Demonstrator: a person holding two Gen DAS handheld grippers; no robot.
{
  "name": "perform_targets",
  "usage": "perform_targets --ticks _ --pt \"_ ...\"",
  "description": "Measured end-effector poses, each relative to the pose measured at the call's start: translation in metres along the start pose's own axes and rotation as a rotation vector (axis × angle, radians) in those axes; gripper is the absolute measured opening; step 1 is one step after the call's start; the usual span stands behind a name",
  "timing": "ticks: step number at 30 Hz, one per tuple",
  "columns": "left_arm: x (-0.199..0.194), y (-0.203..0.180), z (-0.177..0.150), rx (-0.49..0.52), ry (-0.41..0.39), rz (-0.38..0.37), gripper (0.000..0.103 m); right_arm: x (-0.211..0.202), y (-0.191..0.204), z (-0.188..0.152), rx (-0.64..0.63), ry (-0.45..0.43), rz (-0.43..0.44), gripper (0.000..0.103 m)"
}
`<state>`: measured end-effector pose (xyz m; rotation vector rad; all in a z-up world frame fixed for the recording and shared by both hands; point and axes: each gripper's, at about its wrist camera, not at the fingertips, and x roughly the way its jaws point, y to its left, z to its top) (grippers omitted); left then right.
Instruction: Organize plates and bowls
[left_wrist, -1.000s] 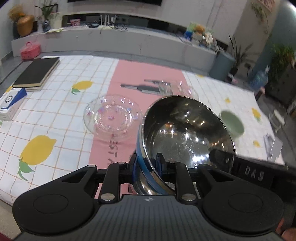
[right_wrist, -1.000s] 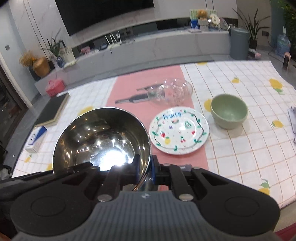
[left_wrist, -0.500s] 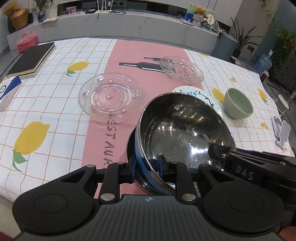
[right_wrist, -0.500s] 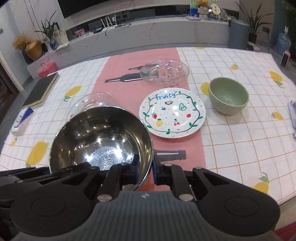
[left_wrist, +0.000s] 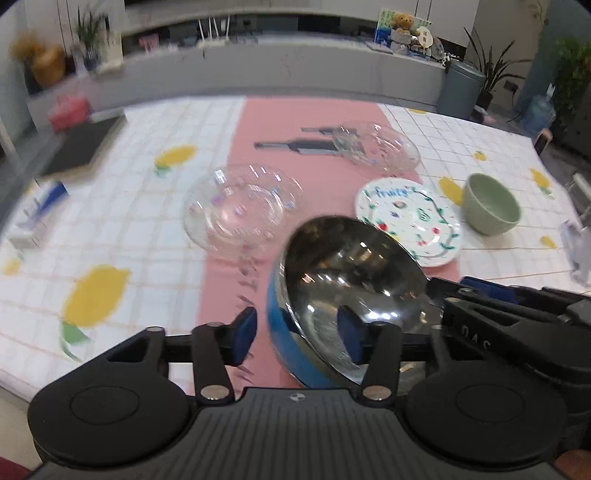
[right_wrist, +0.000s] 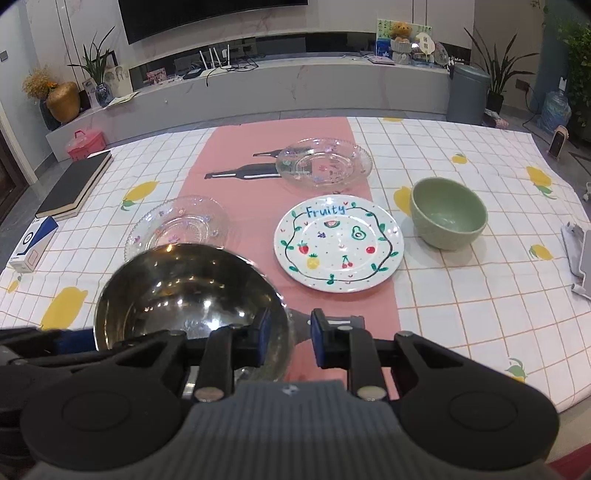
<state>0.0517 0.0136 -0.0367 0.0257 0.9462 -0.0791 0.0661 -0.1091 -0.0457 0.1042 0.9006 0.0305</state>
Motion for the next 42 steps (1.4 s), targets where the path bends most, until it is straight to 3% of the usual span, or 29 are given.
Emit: perform_targets --ticks 3,8,13,16,20,22,26,30,33,37,42 --pt "-0.001 0.002 0.001 -0.005 -0.010 0.007 0.064 0.002 0.000 -0.001 -0.002 0.007 0.003 0.023" --pt "0.015 0.007 0.000 -0.025 0.046 0.014 0.064 0.004 -0.001 -0.001 0.002 0.009 0.004 0.026" --pt "0.035 0.017 -0.003 -0.078 0.134 -0.033 0.065 0.010 -0.001 -0.002 0.000 0.027 -0.002 0.026" --pt "0.037 0.019 -0.004 -0.094 0.137 -0.051 0.068 0.015 0.001 -0.004 -0.012 0.032 -0.041 0.028" --pt "0.032 0.012 -0.004 -0.056 0.115 -0.003 0.068 0.015 0.000 -0.004 -0.013 0.032 -0.046 0.033" --pt "0.029 0.009 -0.003 -0.037 0.102 0.014 0.068 0.012 0.000 -0.003 -0.014 0.016 -0.044 0.044" --pt "0.019 0.009 0.000 -0.027 0.058 0.046 0.074 0.003 -0.003 0.002 -0.003 -0.015 -0.032 0.051" --pt "0.003 0.011 0.006 -0.030 -0.004 0.065 0.078 -0.006 -0.011 0.008 0.039 -0.032 -0.003 0.066" --pt "-0.012 0.014 0.012 -0.039 -0.045 0.067 0.079 -0.022 -0.020 0.017 0.056 -0.079 0.004 0.069" --pt "-0.036 0.020 0.026 -0.077 -0.083 0.000 0.079 -0.049 -0.034 0.032 0.043 -0.162 -0.015 0.073" --pt "-0.070 0.011 0.053 -0.067 -0.134 0.022 0.079 -0.082 -0.071 0.059 0.120 -0.232 -0.058 0.074"
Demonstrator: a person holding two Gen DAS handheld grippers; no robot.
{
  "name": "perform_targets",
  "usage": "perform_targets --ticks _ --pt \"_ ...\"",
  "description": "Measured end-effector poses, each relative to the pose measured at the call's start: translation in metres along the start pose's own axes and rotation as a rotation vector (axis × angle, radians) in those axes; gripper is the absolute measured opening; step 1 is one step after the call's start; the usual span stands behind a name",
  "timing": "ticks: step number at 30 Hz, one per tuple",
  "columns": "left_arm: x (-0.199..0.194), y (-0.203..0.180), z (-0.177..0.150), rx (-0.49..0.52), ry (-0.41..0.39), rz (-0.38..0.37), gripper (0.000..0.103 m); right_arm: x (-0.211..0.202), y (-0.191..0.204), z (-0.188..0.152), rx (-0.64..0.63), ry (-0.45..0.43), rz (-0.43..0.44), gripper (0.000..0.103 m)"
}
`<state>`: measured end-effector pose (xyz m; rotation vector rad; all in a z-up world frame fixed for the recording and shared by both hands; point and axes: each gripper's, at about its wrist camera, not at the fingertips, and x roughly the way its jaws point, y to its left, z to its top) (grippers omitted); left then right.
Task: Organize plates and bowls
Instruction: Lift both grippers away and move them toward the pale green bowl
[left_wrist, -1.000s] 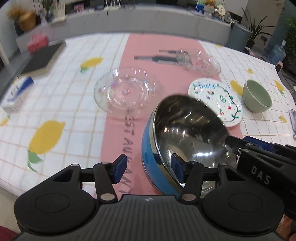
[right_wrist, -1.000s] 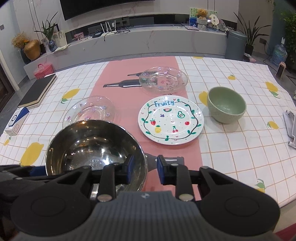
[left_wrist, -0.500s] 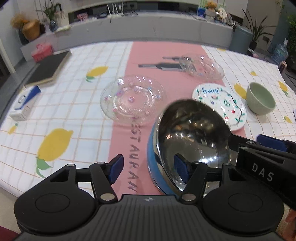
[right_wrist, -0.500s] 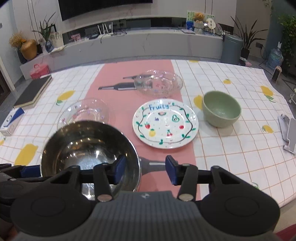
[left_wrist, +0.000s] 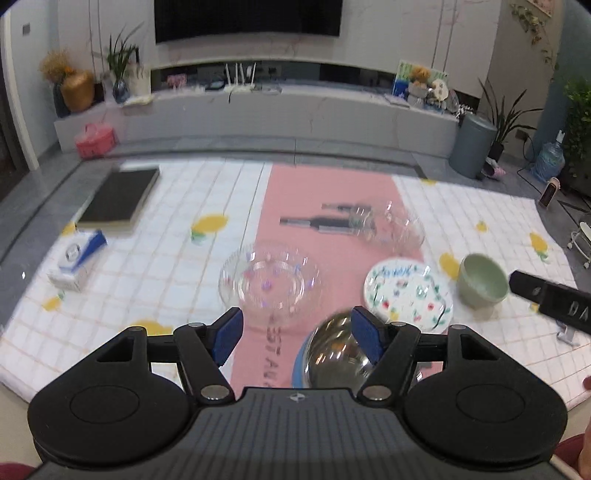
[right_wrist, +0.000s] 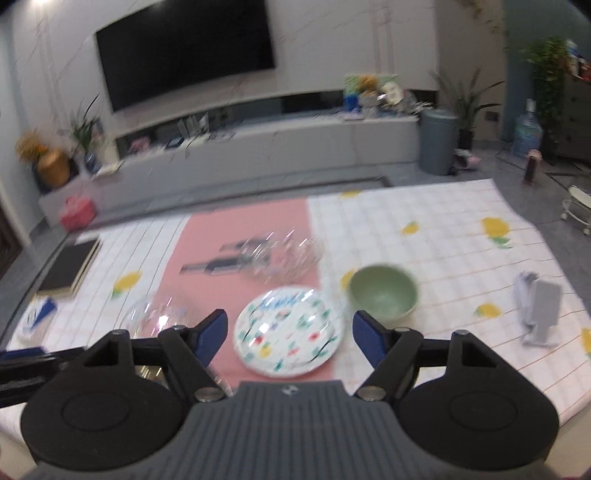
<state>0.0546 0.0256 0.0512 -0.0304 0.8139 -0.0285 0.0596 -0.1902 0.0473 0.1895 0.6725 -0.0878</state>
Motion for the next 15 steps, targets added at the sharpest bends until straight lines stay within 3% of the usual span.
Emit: perform_targets --ticks 7,11,15 --pt "-0.052 -0.066 0.057 0.147 -0.138 0.032 0.079 -0.049 -0.042 0.070 0.069 -0.162 -0.046 0.075" --pt "-0.063 -0.111 0.080 0.185 -0.182 -0.037 0.080 -0.063 -0.060 0.101 0.080 -0.221 -0.050 0.075" --pt "-0.049 -0.149 0.098 0.152 -0.172 -0.097 0.080 -0.048 -0.082 0.113 0.126 -0.203 -0.037 0.075"
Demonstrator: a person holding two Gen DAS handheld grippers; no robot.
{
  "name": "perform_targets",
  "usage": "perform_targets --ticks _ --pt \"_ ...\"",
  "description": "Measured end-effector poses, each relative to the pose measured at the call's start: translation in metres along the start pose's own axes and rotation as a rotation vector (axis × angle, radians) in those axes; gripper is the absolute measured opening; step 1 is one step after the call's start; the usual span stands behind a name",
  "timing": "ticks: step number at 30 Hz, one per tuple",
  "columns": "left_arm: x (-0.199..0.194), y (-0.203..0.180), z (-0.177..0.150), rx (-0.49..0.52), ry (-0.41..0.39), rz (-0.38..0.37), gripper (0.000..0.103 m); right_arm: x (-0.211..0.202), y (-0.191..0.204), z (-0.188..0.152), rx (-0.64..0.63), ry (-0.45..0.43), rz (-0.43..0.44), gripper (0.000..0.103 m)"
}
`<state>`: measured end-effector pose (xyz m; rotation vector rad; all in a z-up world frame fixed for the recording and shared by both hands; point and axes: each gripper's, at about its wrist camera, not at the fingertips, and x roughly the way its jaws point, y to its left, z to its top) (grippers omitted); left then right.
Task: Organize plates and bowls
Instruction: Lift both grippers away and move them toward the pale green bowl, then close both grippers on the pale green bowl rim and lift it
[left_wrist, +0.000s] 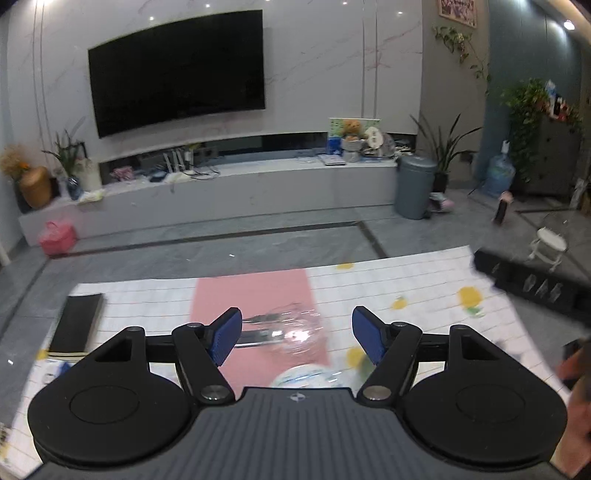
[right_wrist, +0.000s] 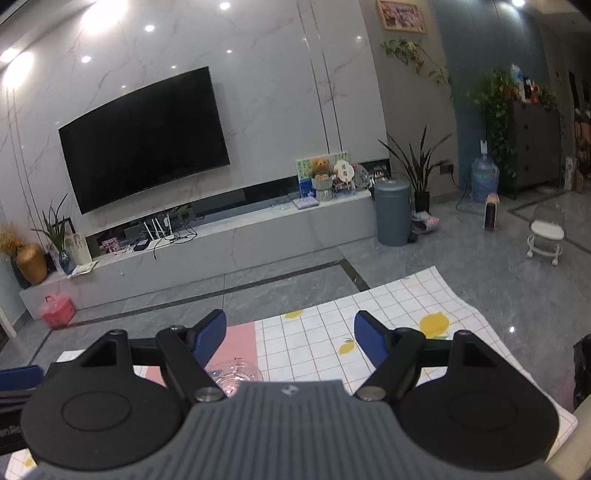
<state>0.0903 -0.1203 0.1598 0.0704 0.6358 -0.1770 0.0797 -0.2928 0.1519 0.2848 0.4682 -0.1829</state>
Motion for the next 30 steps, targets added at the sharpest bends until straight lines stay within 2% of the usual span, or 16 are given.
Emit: perform_targets --ticks 4,7,10,14,18,20,30 --pt "0.029 -0.022 0.006 -0.036 0.025 -0.037 0.080 0.032 -0.020 0.001 0.069 0.038 -0.045 0.075" --pt "0.052 -0.038 0.005 -0.008 0.036 -0.003 0.080 0.060 -0.031 -0.005 0.080 0.075 -0.054 0.075" --pt "0.074 -0.046 -0.002 -0.023 0.055 0.007 0.080 0.086 -0.046 -0.021 0.100 0.110 -0.070 0.075" --pt "0.099 -0.044 -0.026 -0.110 0.042 0.024 0.080 0.121 -0.067 -0.059 0.131 0.186 -0.063 0.075" --pt "0.133 -0.050 -0.053 -0.078 0.061 0.082 0.079 0.158 -0.085 -0.094 0.163 0.284 -0.034 0.074" --pt "0.146 -0.049 -0.066 -0.102 0.073 0.108 0.077 0.172 -0.088 -0.105 0.177 0.309 -0.004 0.074" --pt "0.189 -0.064 -0.109 -0.047 0.178 0.058 0.077 0.206 -0.096 -0.125 0.227 0.354 -0.058 0.071"
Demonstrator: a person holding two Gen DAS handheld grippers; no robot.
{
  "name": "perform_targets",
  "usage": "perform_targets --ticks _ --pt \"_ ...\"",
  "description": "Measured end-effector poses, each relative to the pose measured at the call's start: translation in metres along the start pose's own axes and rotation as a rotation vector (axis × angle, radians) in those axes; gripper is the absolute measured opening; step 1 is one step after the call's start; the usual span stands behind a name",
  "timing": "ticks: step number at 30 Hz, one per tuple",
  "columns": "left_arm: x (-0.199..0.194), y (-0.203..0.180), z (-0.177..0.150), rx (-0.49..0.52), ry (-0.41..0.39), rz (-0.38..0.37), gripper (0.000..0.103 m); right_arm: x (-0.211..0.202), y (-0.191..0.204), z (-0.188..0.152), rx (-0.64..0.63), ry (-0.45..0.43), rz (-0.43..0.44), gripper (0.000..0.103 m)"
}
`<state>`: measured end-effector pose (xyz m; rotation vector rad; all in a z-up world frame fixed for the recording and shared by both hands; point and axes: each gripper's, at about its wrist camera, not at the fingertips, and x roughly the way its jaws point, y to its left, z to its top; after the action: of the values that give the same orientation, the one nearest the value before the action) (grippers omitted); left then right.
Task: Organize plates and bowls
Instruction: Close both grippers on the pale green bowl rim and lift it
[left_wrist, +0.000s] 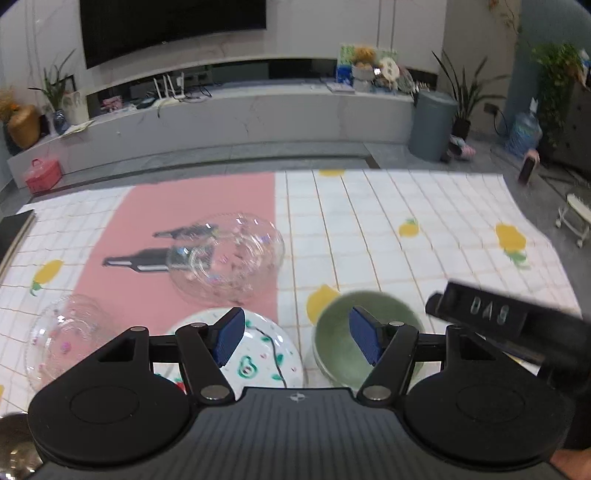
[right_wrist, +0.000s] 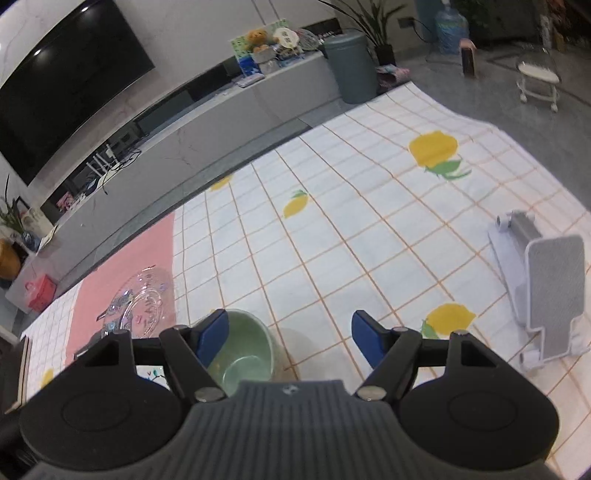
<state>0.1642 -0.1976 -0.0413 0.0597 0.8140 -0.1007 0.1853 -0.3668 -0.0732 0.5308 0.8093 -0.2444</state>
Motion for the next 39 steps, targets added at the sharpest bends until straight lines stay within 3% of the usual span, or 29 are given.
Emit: perform_targets --ticks 6,12,15,18,19,22,28,32,35,39 --pt "0.023 -0.003 -0.012 -0.015 0.073 -0.058 0.077 0.007 0.006 -0.005 -0.086 0.032 -0.052 0.060" --pt "0.039 0.005 -0.019 -0.091 0.086 -0.065 0.076 0.015 0.007 -0.010 -0.084 0.060 -0.026 0.058" --pt "0.050 0.010 -0.021 -0.140 0.101 -0.103 0.073 0.021 0.005 -0.011 -0.050 0.080 -0.001 0.058" --pt "0.060 0.016 -0.026 -0.178 0.127 -0.179 0.063 0.027 0.006 -0.014 -0.039 0.101 0.006 0.058" --pt "0.063 0.017 -0.027 -0.187 0.137 -0.199 0.056 0.028 0.007 -0.015 -0.040 0.102 0.002 0.053" --pt "0.064 0.015 -0.029 -0.163 0.117 -0.164 0.050 0.035 0.007 -0.018 -0.034 0.111 -0.011 0.042" --pt "0.062 0.009 -0.030 -0.119 0.080 -0.159 0.040 0.044 0.004 -0.020 -0.003 0.125 -0.008 0.031" --pt "0.060 0.005 -0.031 -0.092 0.063 -0.186 0.023 0.046 0.003 -0.023 0.015 0.136 0.087 0.021" --pt "0.059 0.003 -0.032 -0.068 0.059 -0.167 0.022 0.044 0.006 -0.023 -0.002 0.130 0.080 0.011" --pt "0.059 0.004 -0.034 -0.079 0.070 -0.153 0.019 0.042 0.004 -0.022 0.010 0.134 0.098 0.011"
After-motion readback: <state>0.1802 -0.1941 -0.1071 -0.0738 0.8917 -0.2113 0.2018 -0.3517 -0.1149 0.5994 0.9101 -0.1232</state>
